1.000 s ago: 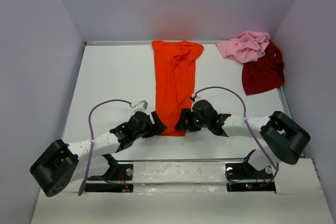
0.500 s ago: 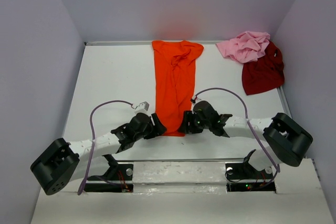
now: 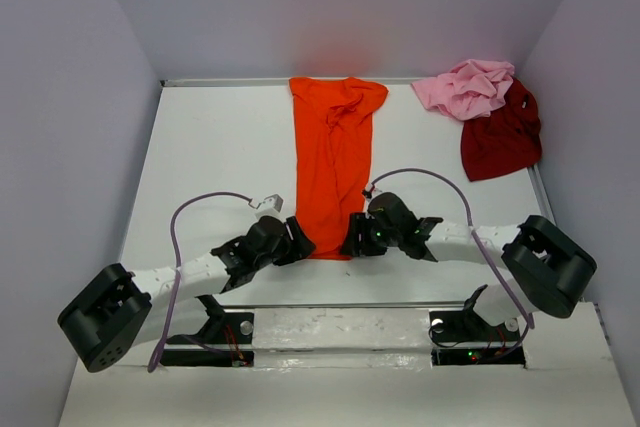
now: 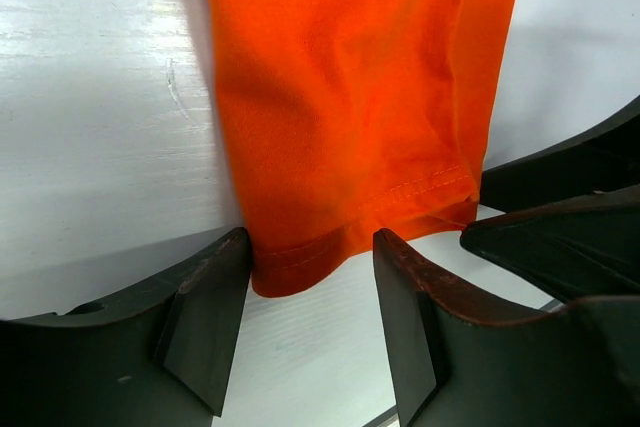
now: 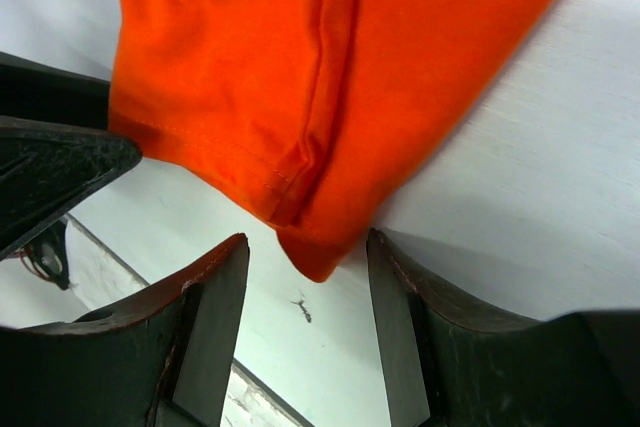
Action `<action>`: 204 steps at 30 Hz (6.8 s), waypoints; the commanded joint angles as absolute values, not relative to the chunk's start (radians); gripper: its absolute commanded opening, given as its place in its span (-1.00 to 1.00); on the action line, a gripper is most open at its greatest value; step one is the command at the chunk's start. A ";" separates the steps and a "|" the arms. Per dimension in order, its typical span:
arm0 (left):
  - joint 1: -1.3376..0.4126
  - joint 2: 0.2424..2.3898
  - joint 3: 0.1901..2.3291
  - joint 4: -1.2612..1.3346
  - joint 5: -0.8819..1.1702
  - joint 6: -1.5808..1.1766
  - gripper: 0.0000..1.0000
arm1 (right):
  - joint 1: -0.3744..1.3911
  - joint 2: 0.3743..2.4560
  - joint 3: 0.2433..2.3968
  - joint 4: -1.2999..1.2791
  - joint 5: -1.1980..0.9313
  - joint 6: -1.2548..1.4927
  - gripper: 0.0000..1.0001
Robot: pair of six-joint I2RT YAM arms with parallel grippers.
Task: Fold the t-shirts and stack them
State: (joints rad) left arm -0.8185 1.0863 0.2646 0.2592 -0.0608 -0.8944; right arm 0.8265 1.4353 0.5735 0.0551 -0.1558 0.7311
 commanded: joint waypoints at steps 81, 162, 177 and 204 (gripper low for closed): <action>-0.891 1.011 0.600 0.015 -0.322 -0.787 -1.00 | 0.867 1.150 0.765 -0.284 0.164 0.669 -1.00; -0.595 1.617 0.896 0.311 -0.419 -0.532 0.29 | 0.643 1.901 1.342 -0.029 0.465 0.242 0.40; -0.592 1.507 0.862 0.279 -0.417 -0.531 0.23 | 0.643 2.002 1.474 -0.028 0.322 0.186 0.37; -0.611 1.129 0.683 0.236 -0.327 -0.563 0.22 | 0.586 2.218 1.606 -0.035 0.252 0.204 -0.39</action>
State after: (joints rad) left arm -0.6071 1.1648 0.7033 0.2340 -0.3298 -0.5652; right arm 0.5980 2.2135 1.5833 -0.0521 0.2665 0.1955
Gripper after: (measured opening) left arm 0.614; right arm 0.400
